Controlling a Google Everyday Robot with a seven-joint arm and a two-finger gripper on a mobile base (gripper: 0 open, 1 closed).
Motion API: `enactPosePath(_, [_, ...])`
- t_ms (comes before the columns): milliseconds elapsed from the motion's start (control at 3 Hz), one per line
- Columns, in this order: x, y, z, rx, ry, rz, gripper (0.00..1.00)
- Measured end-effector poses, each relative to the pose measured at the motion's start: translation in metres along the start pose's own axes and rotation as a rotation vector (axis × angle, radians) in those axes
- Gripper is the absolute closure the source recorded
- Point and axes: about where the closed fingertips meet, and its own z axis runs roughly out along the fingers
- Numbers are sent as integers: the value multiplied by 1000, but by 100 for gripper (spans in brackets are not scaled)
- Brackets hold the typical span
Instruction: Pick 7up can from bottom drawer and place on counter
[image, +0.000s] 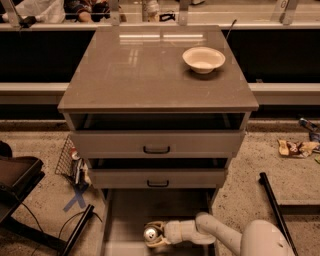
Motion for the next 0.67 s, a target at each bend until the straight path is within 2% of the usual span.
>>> enactPosePath(333, [-11,3,1,-15,-14,5,100])
enactPosePath(667, [-44,-8,-18,19,-10,30,100])
